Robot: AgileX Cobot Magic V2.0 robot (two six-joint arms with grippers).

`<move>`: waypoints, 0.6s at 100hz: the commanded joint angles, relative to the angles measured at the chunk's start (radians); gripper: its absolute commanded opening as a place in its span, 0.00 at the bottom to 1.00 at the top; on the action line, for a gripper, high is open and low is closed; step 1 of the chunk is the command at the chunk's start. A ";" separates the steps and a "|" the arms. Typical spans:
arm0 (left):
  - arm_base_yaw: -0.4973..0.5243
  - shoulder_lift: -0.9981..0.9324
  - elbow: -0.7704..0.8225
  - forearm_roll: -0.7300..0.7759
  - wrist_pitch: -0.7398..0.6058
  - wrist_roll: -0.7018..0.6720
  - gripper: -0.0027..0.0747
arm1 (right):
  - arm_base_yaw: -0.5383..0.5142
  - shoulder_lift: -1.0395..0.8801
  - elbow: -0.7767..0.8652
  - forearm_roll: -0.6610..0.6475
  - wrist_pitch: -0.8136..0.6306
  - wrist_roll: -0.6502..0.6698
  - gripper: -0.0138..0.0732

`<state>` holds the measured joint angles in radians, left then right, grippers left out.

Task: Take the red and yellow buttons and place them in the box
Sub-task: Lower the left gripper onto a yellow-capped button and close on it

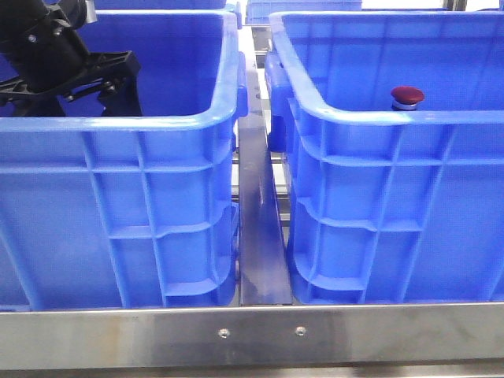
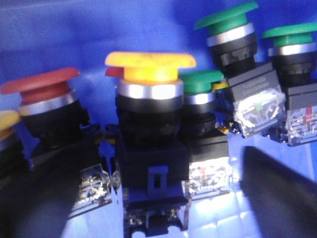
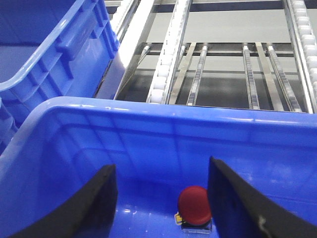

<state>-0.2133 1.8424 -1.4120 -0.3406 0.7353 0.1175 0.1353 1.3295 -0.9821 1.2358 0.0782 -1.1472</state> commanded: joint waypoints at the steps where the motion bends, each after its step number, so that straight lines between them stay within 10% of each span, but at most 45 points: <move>1: 0.003 -0.046 -0.032 -0.019 -0.030 -0.006 0.59 | -0.005 -0.033 -0.025 -0.004 -0.015 -0.012 0.66; 26: 0.003 -0.052 -0.032 -0.019 -0.037 -0.002 0.18 | -0.005 -0.033 -0.025 -0.004 -0.015 -0.012 0.66; 60: -0.026 -0.155 -0.032 -0.025 -0.032 0.053 0.16 | -0.005 -0.033 -0.025 -0.003 0.061 -0.011 0.66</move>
<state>-0.2201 1.7892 -1.4148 -0.3406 0.7353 0.1472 0.1353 1.3295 -0.9821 1.2341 0.1043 -1.1472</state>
